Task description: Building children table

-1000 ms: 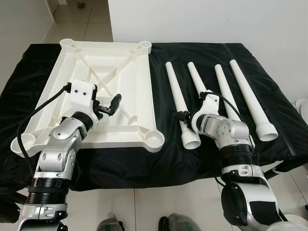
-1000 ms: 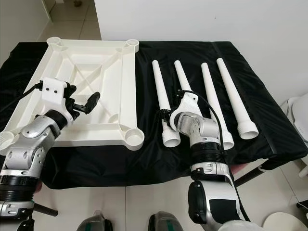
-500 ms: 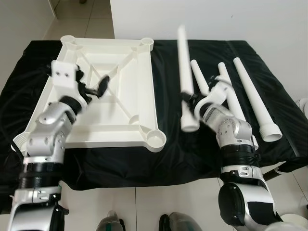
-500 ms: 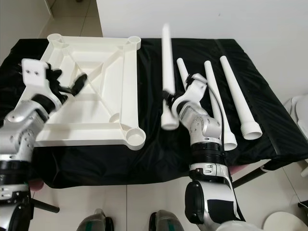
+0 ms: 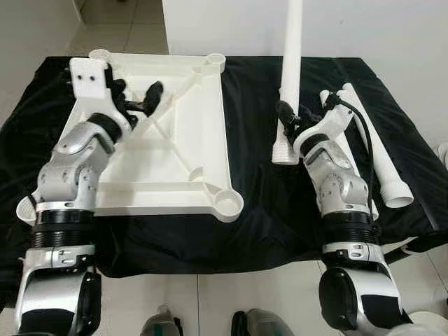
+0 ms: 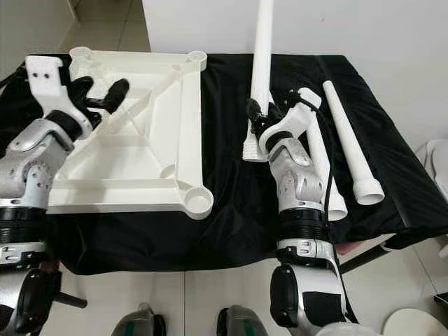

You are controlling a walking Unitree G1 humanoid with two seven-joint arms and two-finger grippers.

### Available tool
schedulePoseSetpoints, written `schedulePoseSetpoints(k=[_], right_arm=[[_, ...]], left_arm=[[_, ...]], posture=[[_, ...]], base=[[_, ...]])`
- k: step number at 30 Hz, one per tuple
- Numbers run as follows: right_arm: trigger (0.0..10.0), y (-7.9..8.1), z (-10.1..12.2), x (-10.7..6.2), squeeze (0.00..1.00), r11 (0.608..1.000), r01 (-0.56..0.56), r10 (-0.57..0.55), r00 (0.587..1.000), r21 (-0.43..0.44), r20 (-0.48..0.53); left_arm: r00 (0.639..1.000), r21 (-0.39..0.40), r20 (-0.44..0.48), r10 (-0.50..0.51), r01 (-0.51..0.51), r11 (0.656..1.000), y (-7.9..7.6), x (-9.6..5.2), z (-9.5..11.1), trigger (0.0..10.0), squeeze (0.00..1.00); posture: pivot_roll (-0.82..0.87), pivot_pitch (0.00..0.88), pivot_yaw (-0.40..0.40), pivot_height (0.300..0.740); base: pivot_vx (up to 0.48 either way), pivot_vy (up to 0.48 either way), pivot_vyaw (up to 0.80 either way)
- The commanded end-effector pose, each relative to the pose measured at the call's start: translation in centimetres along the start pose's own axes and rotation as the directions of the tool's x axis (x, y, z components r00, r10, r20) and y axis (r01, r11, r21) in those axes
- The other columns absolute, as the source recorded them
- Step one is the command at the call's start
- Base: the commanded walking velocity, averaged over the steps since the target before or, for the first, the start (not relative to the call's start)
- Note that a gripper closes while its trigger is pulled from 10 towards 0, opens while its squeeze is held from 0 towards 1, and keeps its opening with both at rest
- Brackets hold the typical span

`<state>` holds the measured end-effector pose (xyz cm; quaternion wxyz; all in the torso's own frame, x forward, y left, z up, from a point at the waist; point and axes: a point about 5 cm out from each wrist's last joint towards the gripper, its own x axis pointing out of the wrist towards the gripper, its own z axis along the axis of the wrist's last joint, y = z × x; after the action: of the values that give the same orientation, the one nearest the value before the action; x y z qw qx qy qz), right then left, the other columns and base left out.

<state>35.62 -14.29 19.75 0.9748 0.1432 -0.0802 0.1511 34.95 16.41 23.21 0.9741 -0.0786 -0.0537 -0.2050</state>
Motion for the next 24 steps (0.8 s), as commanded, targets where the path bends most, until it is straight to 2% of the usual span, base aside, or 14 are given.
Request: schedulePoseSetpoints(k=[1,2,3,5,7,8,12,13,15,16,18,24], right_arm=[[10.0,1.1,0.6,-0.1,0.0,0.993,-0.113,0.115,0.992,-0.035,0.059],[10.0,1.6,0.6,-0.3,0.0,0.983,-0.17,0.175,0.982,-0.064,0.073],[10.0,1.6,0.6,-0.3,0.0,0.983,-0.17,0.175,0.982,-0.064,0.073],[10.0,2.2,0.4,-0.4,0.0,0.967,-0.231,0.239,0.968,-0.11,0.073],[10.0,2.6,0.2,-0.5,0.0,0.954,-0.268,0.279,0.958,-0.136,0.069],[10.0,2.9,0.1,-0.6,0.0,0.941,-0.302,0.315,0.947,-0.153,0.062],[10.0,3.1,0.0,-0.6,0.0,0.932,-0.325,0.338,0.94,-0.164,0.057],[10.0,3.2,-0.1,-0.6,0.0,0.92,-0.345,0.36,0.932,-0.184,0.053],[10.0,3.4,-0.4,-0.7,0.0,0.889,-0.403,0.417,0.908,-0.219,0.023],[10.0,3.4,-0.4,-0.7,0.0,0.889,-0.403,0.417,0.908,-0.219,0.023],[10.0,3.7,-0.6,-0.8,0.0,0.86,-0.448,0.462,0.887,-0.244,0.001],[10.0,3.8,-0.8,-0.8,0.0,0.844,-0.467,0.482,0.876,-0.263,-0.009]], left_arm=[[0.973,-0.033,0.005,-0.231,0.231,0.972,-2.3,0.8,0.4,10.0,1.0],[0.96,-0.082,0.014,-0.28,0.281,0.956,-3.4,1.2,0.5,10.0,1.0],[0.96,-0.082,0.014,-0.28,0.281,0.956,-3.4,1.2,0.5,10.0,1.0],[0.938,-0.129,0.023,-0.346,0.346,0.929,-4.6,1.6,0.5,10.0,1.0],[0.926,-0.134,0.012,-0.378,0.376,0.917,-5.1,1.9,0.6,10.0,1.0],[0.922,-0.126,0.003,-0.387,0.385,0.914,-5.2,2.3,0.8,10.0,0.87],[0.92,-0.12,-0.004,-0.391,0.388,0.914,-5.2,2.7,0.9,10.0,0.87],[0.923,-0.129,-0.004,-0.385,0.382,0.915,-5.0,3.1,1.3,10.0,0.0],[0.909,-0.215,0.022,-0.416,0.41,0.886,-4.8,3.9,2.8,10.0,0.0],[0.909,-0.215,0.022,-0.416,0.41,0.886,-4.8,3.9,2.8,10.0,0.0],[0.885,-0.215,0.033,-0.465,0.461,0.861,-4.8,4.1,4.3,10.0,0.0],[0.861,-0.204,0.045,-0.506,0.504,0.839,-5.0,4.1,5.6,10.0,0.0]], posture=[[-0.1,0.0,-0.011,0.74],[-0.1,0.0,-0.012,0.74],[-0.1,0.0,-0.012,0.74],[-0.1,0.0,-0.014,0.74],[-0.1,0.0,-0.015,0.74],[-0.1,0.0,-0.016,0.74],[-0.1,0.0,-0.017,0.74],[-0.1,0.0,-0.017,0.74],[-0.1,0.0,-0.01,0.74],[-0.1,0.0,-0.01,0.74],[-0.1,0.0,-0.006,0.74],[-0.1,0.0,0.002,0.74]], base=[[0.0,0.0,0.0],[0.0,0.0,0.0],[0.0,0.0,0.0],[0.0,0.0,0.0],[0.0,0.0,0.0],[0.0,0.0,0.0],[0.0,0.0,0.0],[0.0,0.0,0.0],[0.0,0.0,0.0],[0.0,0.0,0.0],[0.0,0.0,0.0],[0.0,0.0,0.0]])
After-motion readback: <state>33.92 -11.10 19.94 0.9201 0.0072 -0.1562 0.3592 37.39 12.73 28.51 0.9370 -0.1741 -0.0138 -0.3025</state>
